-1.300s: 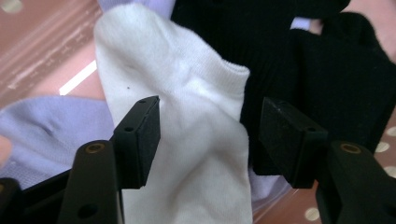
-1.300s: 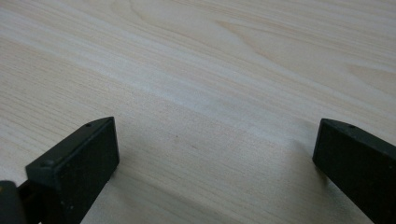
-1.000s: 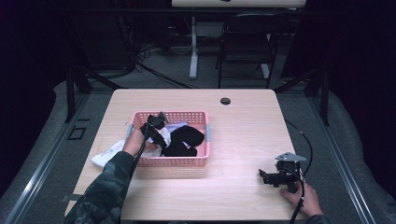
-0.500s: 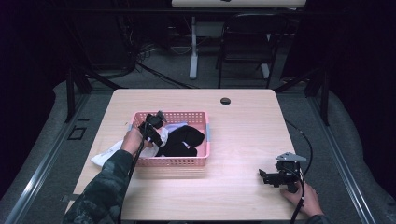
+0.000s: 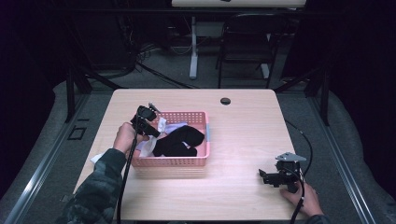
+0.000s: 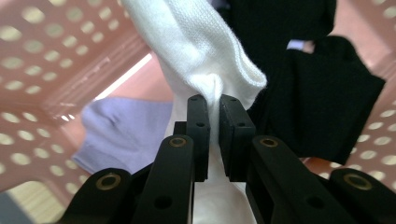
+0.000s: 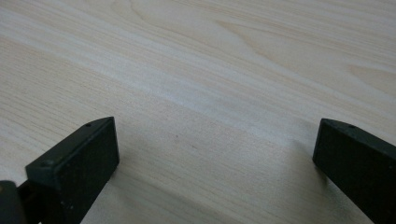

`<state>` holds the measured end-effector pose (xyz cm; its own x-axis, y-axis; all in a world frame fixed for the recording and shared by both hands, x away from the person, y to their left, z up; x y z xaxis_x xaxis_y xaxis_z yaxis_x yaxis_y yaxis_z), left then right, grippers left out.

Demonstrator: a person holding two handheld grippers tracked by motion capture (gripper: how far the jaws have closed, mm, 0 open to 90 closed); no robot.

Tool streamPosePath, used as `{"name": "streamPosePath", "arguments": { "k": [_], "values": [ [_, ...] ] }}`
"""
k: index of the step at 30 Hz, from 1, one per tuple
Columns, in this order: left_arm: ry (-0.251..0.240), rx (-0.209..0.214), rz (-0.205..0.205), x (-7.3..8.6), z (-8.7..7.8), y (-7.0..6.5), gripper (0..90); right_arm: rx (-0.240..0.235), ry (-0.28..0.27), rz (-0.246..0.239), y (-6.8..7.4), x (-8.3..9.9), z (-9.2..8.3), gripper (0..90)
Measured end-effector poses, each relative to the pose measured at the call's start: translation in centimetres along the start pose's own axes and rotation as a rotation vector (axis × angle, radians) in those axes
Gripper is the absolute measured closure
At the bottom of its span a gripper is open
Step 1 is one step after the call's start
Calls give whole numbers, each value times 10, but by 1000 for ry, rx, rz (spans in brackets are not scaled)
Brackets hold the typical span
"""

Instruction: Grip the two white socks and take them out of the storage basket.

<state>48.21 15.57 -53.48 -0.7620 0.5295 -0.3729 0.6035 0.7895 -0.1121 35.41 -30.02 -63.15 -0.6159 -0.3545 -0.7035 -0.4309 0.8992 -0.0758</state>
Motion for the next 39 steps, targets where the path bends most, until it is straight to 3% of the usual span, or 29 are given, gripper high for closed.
{"name": "streamPosePath", "arguments": {
  "k": [5, 13, 22, 28, 39],
  "values": [
    [-68, -4, 10, -6, -19, -2, 834, -1, 0, 0, 0, 0, 0, 0],
    [-131, -5, 32, -14, -42, -7, 833, -4, 0, 1, 0, 0, 0, 0],
    [-170, -17, 50, -18, -58, -10, 834, -3, 0, 0, 0, 0, 0, 0],
    [-184, -15, 49, -21, -62, -11, 834, -3, -1, 0, 0, 0, 0, 0],
    [-248, -8, 42, -24, -86, -9, 833, -1, -1, 0, 0, 0, 0, 0]
  ]
}}
Point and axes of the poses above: each handheld gripper's, and its own axes: z roughly forward along the jaws, x roughly out of its underside, y roughly to its left, the point moved 6 cm from there along z, roughly forward along the jaws, and after that the axes turned 6 degrees about -z, right-handed, at the moved point
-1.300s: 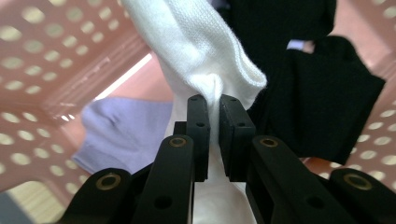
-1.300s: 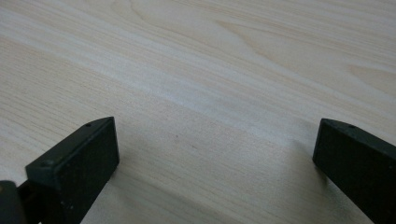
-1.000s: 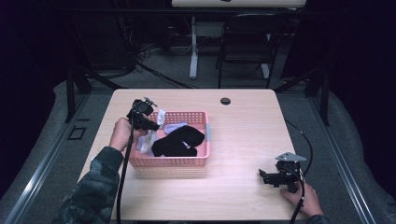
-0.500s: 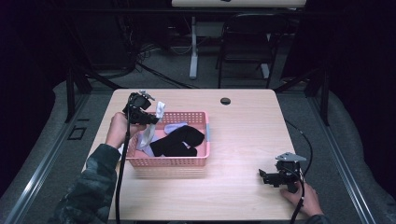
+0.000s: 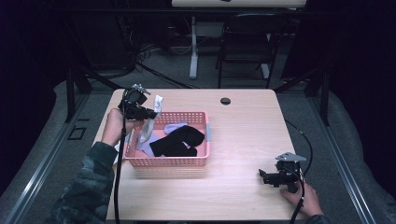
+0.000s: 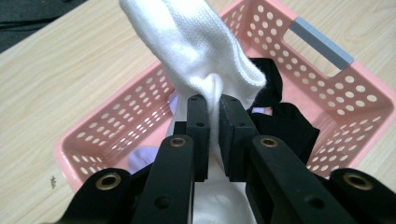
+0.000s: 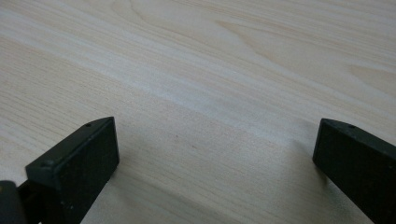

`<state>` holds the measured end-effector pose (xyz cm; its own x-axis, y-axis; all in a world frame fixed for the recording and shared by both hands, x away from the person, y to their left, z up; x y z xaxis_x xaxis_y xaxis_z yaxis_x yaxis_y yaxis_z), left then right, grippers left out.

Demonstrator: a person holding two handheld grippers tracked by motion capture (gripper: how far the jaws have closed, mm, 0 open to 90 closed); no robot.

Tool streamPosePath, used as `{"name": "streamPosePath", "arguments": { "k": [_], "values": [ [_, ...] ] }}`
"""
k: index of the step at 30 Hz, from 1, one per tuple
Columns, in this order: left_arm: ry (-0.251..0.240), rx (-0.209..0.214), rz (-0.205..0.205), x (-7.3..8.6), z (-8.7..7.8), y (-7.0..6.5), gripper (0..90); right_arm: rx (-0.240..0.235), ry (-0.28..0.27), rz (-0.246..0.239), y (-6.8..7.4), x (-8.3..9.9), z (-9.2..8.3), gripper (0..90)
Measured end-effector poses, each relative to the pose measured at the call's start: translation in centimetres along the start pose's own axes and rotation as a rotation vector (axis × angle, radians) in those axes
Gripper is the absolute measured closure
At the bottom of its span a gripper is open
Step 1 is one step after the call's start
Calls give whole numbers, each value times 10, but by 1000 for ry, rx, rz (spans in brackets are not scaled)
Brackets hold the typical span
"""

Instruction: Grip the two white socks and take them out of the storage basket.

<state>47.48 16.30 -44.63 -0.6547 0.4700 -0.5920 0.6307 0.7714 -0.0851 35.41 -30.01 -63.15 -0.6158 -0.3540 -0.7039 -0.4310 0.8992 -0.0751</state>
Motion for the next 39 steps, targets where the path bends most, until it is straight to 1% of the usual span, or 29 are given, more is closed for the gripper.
{"name": "streamPosePath", "arguments": {
  "k": [4, 6, 7, 8, 9, 11, 14, 15, 16, 18, 19, 24, 27, 30, 37, 39],
  "values": [
    [-18, -2, -6, -1, -10, 3, 834, 1, 1, 0, 0, 0, 0, 0],
    [-35, 0, -13, -1, -16, 5, 834, -1, 0, 1, 0, 0, 0, 0],
    [-35, 0, -13, -1, -16, 5, 834, 0, 0, 0, 0, 0, 0, 0],
    [-54, -6, -19, -2, -22, 7, 834, -1, 0, 0, 0, 0, 0, 0],
    [-54, -6, -19, -2, -22, 7, 834, -1, 0, 0, 0, 0, 0, 0],
    [-71, -12, -29, -3, -30, 10, 834, -3, 0, 0, 0, 0, 0, 0],
    [-83, -18, -34, -2, -38, 14, 834, -2, 1, -1, 0, 0, 0, 0],
    [-79, -15, -36, -1, -40, 15, 834, -3, 1, 0, 0, 0, 0, 0],
    [-88, -24, -40, 0, -42, 16, 834, -2, 1, -1, 0, 0, 0, 0],
    [-92, -25, -44, 1, -44, 17, 834, -2, 1, -1, 0, 0, 0, 0],
    [-105, -31, -51, 3, -49, 20, 834, -2, 1, 0, 0, 0, 0, 0],
    [-134, -38, -69, 8, -61, 27, 834, -2, 1, -1, 0, 0, 0, 0],
    [-137, -43, -76, 12, -65, 30, 834, -3, 1, -1, 0, 0, 0, 0],
    [-153, -48, -100, 18, -73, 36, 834, -3, 0, 0, 0, 0, 0, 0],
    [-161, -62, -112, 28, -81, 42, 834, -3, 1, 0, 0, 0, 0, 0],
    [-167, -71, -123, 33, -86, 46, 834, -3, 0, 0, 0, 0, 0, 0]
  ]
}}
Point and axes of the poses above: each handheld gripper's, and its own axes: z roughly forward along the jaws, x roughly out of its underside, y roughly to its left, the point moved 6 cm from there along z, roughly forward along the jaws, and after that the axes turned 6 degrees about -z, right-handed, at the moved point
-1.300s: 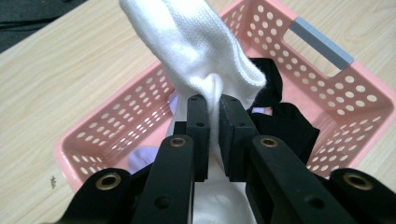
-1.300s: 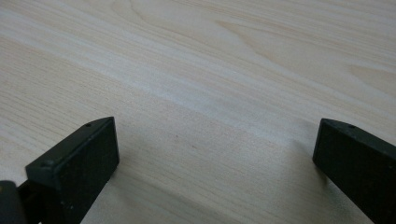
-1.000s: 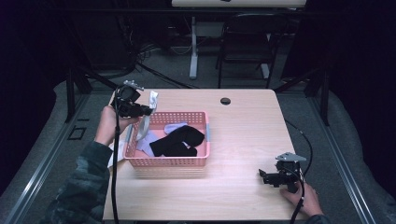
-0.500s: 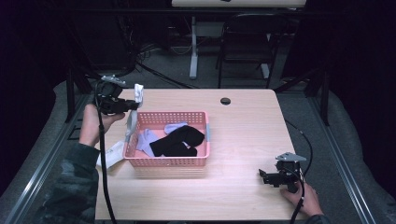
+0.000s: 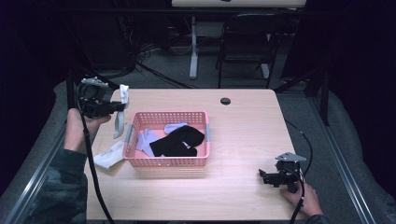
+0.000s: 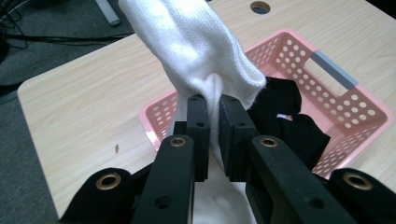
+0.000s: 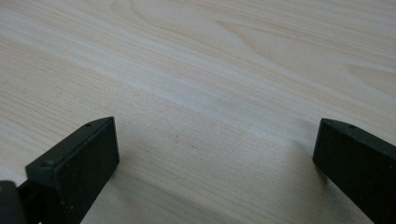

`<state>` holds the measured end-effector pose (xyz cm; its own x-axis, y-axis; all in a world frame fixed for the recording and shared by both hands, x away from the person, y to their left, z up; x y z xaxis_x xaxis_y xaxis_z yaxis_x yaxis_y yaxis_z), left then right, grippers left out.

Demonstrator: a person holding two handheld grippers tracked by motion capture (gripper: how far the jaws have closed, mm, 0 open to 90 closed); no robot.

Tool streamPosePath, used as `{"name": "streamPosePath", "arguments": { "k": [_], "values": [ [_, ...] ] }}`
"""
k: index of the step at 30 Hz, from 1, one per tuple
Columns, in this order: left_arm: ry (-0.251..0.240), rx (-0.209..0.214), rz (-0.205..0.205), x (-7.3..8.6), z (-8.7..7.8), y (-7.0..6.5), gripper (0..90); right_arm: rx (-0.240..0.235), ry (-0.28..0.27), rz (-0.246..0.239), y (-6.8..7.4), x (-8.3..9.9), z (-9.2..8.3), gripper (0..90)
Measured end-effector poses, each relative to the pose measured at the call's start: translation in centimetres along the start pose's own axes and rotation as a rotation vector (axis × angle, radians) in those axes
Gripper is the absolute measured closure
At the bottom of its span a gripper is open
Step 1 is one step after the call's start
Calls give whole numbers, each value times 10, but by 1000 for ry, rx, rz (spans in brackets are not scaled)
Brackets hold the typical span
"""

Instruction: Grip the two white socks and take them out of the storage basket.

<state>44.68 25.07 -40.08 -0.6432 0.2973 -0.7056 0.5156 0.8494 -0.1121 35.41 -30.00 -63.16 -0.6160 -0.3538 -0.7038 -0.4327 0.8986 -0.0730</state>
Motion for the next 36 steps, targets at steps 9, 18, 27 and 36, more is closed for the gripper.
{"name": "streamPosePath", "arguments": {
  "k": [9, 18, 27, 36],
  "values": [
    [-11, -21, -43, 14, -12, 17, 834, 0, 1, -1, 0, 0, 0, 0],
    [20, -40, -111, 43, -13, 42, 833, -3, -2, 1, 0, 0, 0, 0],
    [66, -39, -189, 74, 7, 61, 833, -4, -3, 2, 0, 0, 0, 0],
    [171, -31, -282, 113, 57, 76, 830, -2, -4, 2, 0, 0, 0, 0]
  ]
}}
Point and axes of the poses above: each handheld gripper's, and its own axes: z roughly forward along the jaws, x roughly out of its underside, y roughly to its left, the point moved 6 cm from there along z, roughly forward along the jaws, and after that the axes turned 6 degrees about -z, right-handed, at the moved point
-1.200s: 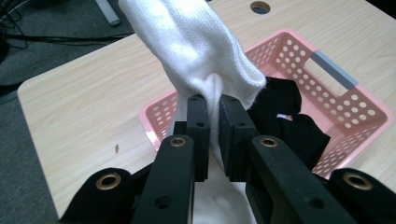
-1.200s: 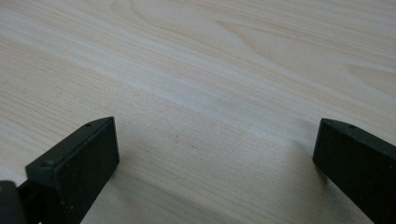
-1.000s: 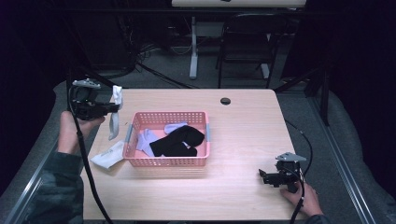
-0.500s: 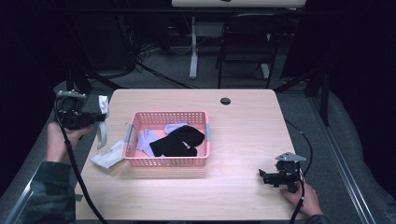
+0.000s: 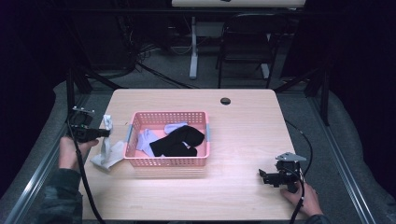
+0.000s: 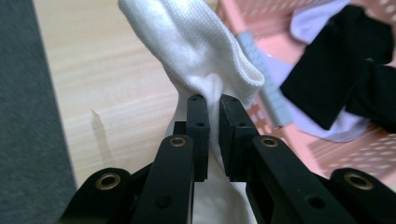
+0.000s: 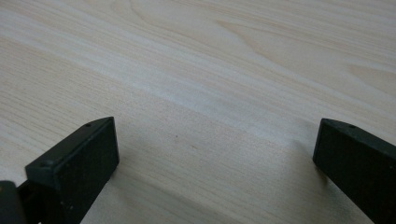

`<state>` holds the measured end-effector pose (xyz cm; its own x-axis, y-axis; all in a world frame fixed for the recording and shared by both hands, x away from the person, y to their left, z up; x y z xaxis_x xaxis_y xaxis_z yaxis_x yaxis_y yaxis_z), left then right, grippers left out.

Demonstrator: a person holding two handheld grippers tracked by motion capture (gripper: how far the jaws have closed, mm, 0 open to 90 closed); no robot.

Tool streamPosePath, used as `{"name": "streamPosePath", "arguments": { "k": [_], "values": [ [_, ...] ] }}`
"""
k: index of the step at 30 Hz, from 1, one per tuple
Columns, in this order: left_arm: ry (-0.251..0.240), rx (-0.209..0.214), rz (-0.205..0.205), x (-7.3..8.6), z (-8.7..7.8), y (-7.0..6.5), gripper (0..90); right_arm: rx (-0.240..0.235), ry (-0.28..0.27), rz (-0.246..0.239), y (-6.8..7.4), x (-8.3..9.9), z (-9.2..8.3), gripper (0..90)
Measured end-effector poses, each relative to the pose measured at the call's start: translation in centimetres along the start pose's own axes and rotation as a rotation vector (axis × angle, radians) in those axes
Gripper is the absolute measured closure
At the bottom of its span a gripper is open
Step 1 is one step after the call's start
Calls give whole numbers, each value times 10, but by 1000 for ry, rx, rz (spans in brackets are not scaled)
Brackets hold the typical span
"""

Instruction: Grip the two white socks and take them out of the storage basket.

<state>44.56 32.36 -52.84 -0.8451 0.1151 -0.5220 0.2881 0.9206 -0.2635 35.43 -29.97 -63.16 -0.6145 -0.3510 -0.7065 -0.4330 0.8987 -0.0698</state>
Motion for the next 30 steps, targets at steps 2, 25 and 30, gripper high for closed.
{"name": "streamPosePath", "arguments": {
  "k": [2, 25, 30],
  "values": [
    [21, -3, -19, 6, 15, 5, 828, -1, 1, 0, 0, 0, 0, 0],
    [-110, -99, -104, 22, 6, 15, 137, 3, 1, 1, 0, 0, 0, 0],
    [-148, -117, -75, 34, -12, 5, 58, 3, 2, 1, 0, 0, 0, 0]
  ]
}}
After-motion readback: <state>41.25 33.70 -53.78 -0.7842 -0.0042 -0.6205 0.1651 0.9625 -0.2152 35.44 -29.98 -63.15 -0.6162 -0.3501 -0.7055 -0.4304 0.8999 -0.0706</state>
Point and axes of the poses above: each handheld gripper's, and its own axes: z roughly forward along the jaws, x roughly out of its underside, y roughly to its left, the point moved 6 cm from there along z, roughly forward along the jaws, and after that the axes turned 6 degrees about -z, right-handed, at the moved point
